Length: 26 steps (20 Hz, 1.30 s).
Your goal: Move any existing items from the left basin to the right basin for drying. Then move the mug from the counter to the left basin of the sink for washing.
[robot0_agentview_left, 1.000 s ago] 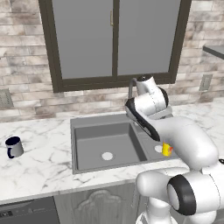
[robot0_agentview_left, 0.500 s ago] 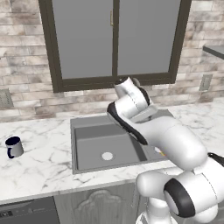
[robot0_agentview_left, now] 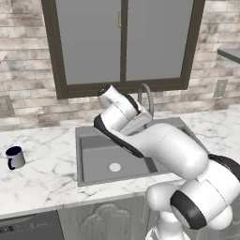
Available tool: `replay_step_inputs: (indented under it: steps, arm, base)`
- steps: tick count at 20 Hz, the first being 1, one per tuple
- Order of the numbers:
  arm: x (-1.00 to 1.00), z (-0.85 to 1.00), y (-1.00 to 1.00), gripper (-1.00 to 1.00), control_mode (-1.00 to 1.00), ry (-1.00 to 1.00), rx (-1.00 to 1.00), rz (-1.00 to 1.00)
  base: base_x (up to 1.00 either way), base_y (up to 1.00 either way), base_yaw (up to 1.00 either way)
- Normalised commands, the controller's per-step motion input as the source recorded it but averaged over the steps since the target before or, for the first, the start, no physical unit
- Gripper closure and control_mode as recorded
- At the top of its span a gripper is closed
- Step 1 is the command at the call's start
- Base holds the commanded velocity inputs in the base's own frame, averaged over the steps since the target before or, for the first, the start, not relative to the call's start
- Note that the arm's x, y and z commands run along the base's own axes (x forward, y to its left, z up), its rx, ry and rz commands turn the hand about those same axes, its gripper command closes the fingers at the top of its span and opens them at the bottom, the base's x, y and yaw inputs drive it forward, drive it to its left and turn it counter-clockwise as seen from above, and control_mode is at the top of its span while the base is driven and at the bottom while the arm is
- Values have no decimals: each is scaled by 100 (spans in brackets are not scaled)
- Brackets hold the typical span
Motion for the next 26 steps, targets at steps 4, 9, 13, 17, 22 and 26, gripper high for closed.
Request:
replay_step_inputs:
  steps: [4, 9, 13, 17, 22, 26]
  arm:
    - [-33, 7, 45, -100, -100, -5, -8, -1]
    - [-40, 1, 29, -100, -100, -7, -2, -2]
    - [-42, 0, 18, -100, -100, -12, 0, 0]
    - [-34, 0, 31, -100, -100, -16, 0, 0]
    - [-25, 0, 45, -100, -100, -18, 0, -1]
    - [-7, 0, 50, -100, -100, -14, 0, 0]
  base:
    - [0, 0, 0]
    - [0, 0, 0]
    - [0, 0, 0]
    - [0, 0, 0]
    - [0, 0, 0]
    - [0, 0, 0]
